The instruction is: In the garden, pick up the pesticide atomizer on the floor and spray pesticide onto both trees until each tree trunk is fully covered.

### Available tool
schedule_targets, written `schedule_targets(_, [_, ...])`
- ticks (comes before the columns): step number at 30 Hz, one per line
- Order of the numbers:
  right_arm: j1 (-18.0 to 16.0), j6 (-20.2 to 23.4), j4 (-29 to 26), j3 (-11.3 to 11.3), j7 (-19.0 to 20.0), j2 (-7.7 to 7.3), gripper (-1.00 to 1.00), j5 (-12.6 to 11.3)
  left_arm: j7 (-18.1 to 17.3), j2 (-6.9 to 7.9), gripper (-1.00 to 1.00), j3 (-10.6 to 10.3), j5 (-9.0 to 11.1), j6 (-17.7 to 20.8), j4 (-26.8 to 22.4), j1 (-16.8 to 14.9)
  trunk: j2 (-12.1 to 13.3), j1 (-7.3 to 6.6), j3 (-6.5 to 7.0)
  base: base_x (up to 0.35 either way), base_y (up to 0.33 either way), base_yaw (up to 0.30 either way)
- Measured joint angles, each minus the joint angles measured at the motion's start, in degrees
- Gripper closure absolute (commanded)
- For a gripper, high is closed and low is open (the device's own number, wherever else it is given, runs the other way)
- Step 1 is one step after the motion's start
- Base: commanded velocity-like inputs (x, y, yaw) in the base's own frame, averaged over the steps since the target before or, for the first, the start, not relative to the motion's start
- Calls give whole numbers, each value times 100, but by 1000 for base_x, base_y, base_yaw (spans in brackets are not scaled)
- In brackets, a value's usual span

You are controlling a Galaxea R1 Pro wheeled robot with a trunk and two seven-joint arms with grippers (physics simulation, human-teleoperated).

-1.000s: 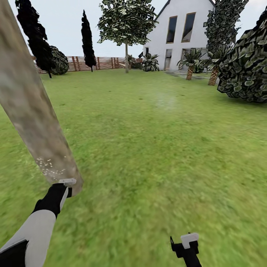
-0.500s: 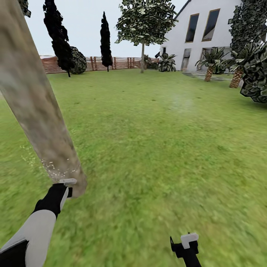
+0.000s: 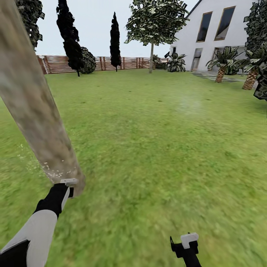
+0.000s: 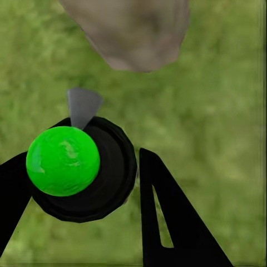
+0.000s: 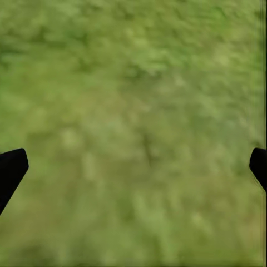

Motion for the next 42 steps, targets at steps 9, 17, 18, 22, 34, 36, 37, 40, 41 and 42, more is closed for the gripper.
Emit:
schedule_targets(9, [-1, 0, 2, 0, 0, 10, -100, 1, -1, 1, 100, 0, 0, -5, -6, 1, 0, 0, 0, 0, -273, 174])
schedule_targets(17, [-1, 2, 1, -2, 0, 5, -100, 2, 0, -26, 100, 2, 43, -20, -20, 1, 0, 0, 0, 51, -181, 268])
schedule_targets(18, [-1, 2, 1, -2, 0, 3, -100, 2, -4, -82, 100, 8, 57, -23, -60, -1, 0, 0, 0, 5, -9, 269])
schedule_targets(22, [0, 3, 0, -1, 0, 6, -100, 2, -50, -285, 100, 16, 41, -19, -378, -90, 0, 0, 0, 1, -2, 268])
schedule_targets(34, [0, -5, 0, -2, 1, -19, -100, 9, -27, -663, 100, -73, 14, 27, -372, -748, 0, -1, 1, 0, 0, 107])
schedule_targets(36, [0, 1, -1, -4, 0, -31, -100, 11, -72, -274, 100, -55, -19, 46, -414, -770, 0, 0, 0, 0, 0, 0])
schedule_targets(37, [0, 2, -1, -1, 0, -33, -100, 12, -91, -8, 100, -45, -59, 54, -398, -756, 0, 0, 0, 0, 0, 0])
schedule_targets(40, [0, 2, -5, -8, 0, -35, -100, 5, -121, 305, 100, -46, 31, 48, -374, -732, 0, 0, 0, 0, 0, 0])
schedule_targets(41, [0, 1, -8, -9, 0, -35, -100, 3, -125, 194, 100, -91, 92, 42, -371, -751, 0, 0, 0, 0, 0, 0])
schedule_targets(42, [0, 2, -9, -9, 0, -35, -100, 2, -119, 11, 100, -138, 86, 39, -375, -781, 0, 0, 0, 0, 0, 0])
